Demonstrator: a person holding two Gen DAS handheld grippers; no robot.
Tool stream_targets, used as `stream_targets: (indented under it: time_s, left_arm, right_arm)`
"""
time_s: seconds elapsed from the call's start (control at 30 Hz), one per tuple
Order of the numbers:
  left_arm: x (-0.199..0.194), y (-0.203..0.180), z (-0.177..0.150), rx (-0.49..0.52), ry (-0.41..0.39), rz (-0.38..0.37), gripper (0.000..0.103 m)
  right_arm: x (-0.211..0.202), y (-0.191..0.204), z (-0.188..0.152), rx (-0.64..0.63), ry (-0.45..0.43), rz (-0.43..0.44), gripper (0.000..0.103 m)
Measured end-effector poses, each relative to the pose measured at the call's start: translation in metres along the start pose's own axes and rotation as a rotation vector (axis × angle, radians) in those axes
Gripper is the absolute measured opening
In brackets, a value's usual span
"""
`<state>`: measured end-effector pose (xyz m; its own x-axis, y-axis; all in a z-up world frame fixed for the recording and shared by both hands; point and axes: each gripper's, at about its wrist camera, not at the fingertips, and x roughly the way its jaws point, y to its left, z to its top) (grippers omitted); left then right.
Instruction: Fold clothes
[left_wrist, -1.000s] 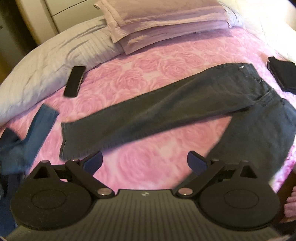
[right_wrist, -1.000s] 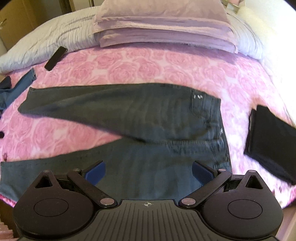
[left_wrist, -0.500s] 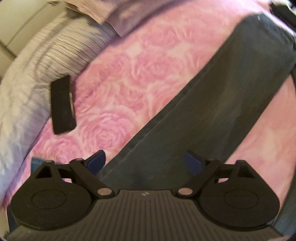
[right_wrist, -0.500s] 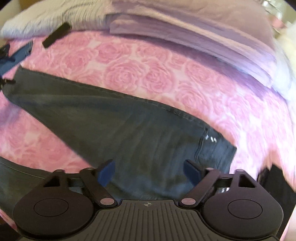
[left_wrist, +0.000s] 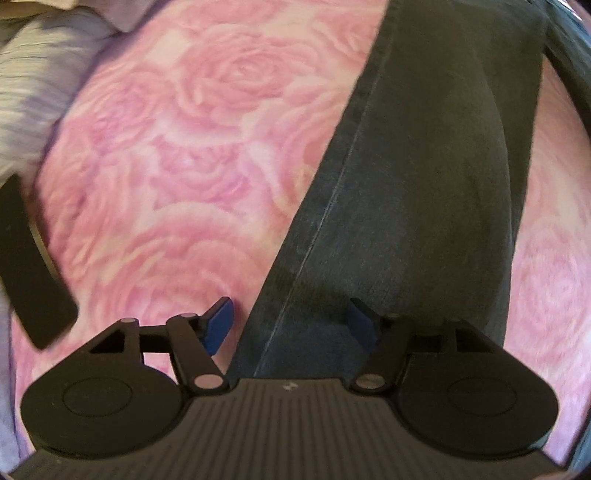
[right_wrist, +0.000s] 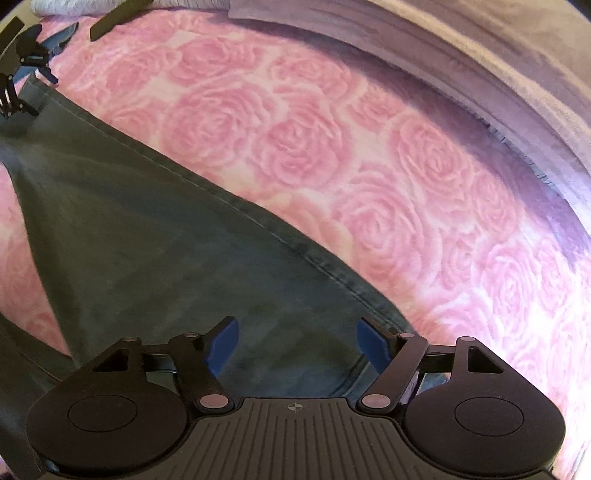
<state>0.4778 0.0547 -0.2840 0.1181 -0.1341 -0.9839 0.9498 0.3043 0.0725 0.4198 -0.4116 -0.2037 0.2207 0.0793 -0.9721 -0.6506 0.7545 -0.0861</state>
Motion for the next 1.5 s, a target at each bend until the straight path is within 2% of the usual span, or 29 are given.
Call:
stream_targets:
  time_s: [0.07, 0.17, 0.3, 0.33, 0.43, 0.53, 0.63, 0.7, 0.83, 0.87, 0.9, 0.97, 1.0, 1.03, 1.13, 1.27, 1.37, 1.5]
  left_arm:
    - [0.004, 0.010, 0.002, 0.006, 0.016, -0.062, 0.063]
    - [0.006, 0.022, 0.005, -0.012, 0.043, -0.150, 0.050]
    - [0.006, 0.032, 0.008, -0.026, 0.079, -0.200, 0.031]
    - [0.006, 0.034, 0.009, -0.032, 0.088, -0.207, 0.023]
    - [0.006, 0.038, 0.012, -0.041, 0.113, -0.213, 0.010]
    - [0.005, 0.031, 0.014, -0.011, 0.130, -0.200, 0.004]
    - [0.004, 0.020, 0.014, 0.004, 0.135, -0.146, 0.004]
    - [0.003, 0.010, 0.013, 0.019, 0.131, -0.100, 0.003]
    - [-0.007, -0.004, 0.007, 0.004, 0.104, -0.025, 0.001]
    - [-0.010, -0.006, 0.006, -0.004, 0.098, -0.014, 0.001]
    - [-0.014, -0.008, 0.005, -0.011, 0.092, -0.002, 0.001]
    - [-0.024, -0.015, 0.004, -0.012, 0.085, 0.019, 0.001]
    - [-0.029, -0.018, 0.005, -0.009, 0.081, 0.029, 0.001]
    - [-0.035, -0.021, 0.005, -0.009, 0.076, 0.039, 0.001]
    - [-0.069, -0.027, 0.002, -0.034, 0.040, 0.082, 0.001]
    - [-0.125, -0.055, -0.009, -0.047, -0.017, 0.148, 0.001]
    - [-0.165, -0.093, -0.026, -0.047, -0.057, 0.173, 0.001]
    - [-0.206, -0.162, -0.055, -0.029, -0.092, 0.141, 0.001]
  right_arm:
    - [0.003, -0.005, 0.000, -0.018, 0.013, 0.005, 0.074]
    - [0.008, -0.009, 0.000, -0.075, 0.036, 0.012, 0.074]
    - [0.015, -0.023, 0.000, -0.097, 0.044, 0.021, 0.074]
    - [0.016, -0.028, 0.000, -0.099, 0.042, 0.023, 0.074]
    - [0.024, -0.044, 0.003, -0.109, 0.044, 0.048, 0.073]
    - [0.038, -0.056, 0.010, -0.173, 0.065, 0.064, 0.071]
    - [0.055, -0.067, 0.017, -0.229, 0.091, 0.084, 0.068]
    - [0.067, -0.071, 0.021, -0.258, 0.114, 0.103, 0.056]
    - [0.089, -0.079, 0.029, -0.313, 0.161, 0.143, 0.055]
    - [0.092, -0.081, 0.030, -0.313, 0.170, 0.154, 0.050]
    - [0.091, -0.081, 0.031, -0.305, 0.177, 0.160, 0.037]
    - [0.088, -0.081, 0.031, -0.288, 0.191, 0.166, 0.026]
    - [0.082, -0.080, 0.030, -0.290, 0.189, 0.163, 0.019]
    - [0.073, -0.078, 0.028, -0.302, 0.178, 0.155, 0.018]
    - [0.035, -0.074, 0.017, -0.309, 0.115, 0.119, 0.016]
    - [-0.030, -0.045, -0.015, -0.325, 0.010, 0.030, 0.015]
    - [-0.074, -0.006, -0.048, -0.351, -0.052, -0.041, 0.014]
    - [-0.116, 0.059, -0.102, -0.371, -0.104, -0.146, 0.013]
